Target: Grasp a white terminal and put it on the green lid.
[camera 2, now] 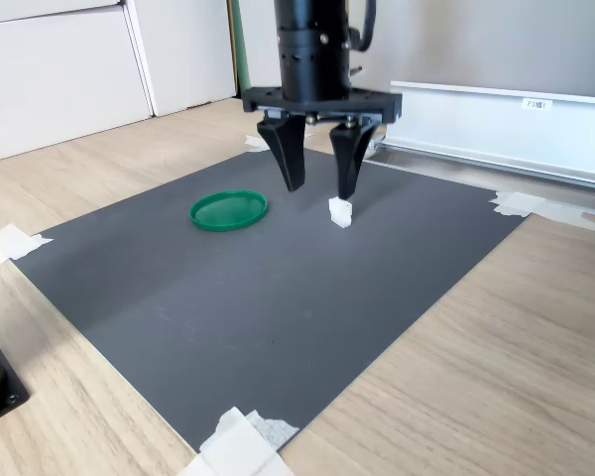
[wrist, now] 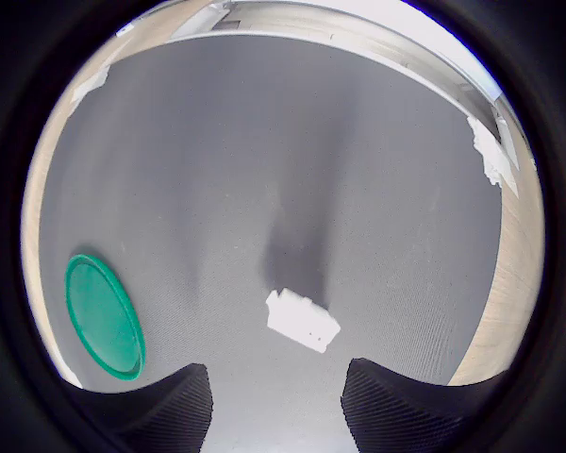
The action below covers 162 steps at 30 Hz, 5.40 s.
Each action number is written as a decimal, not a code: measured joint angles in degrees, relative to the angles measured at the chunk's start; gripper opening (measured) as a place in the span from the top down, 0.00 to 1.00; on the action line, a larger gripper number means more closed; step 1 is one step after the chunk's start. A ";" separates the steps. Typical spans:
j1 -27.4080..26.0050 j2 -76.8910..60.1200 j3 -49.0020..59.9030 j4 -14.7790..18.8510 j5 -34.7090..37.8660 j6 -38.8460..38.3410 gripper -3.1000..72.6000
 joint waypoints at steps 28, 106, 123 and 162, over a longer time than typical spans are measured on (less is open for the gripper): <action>0.00 6.02 -0.67 -1.08 -5.42 0.30 0.19; 17.83 -4.99 12.00 2.85 -8.08 4.99 0.26; 13.63 -22.94 12.18 2.05 -18.38 6.06 0.73; 7.17 -99.51 67.51 2.05 -47.09 15.53 0.97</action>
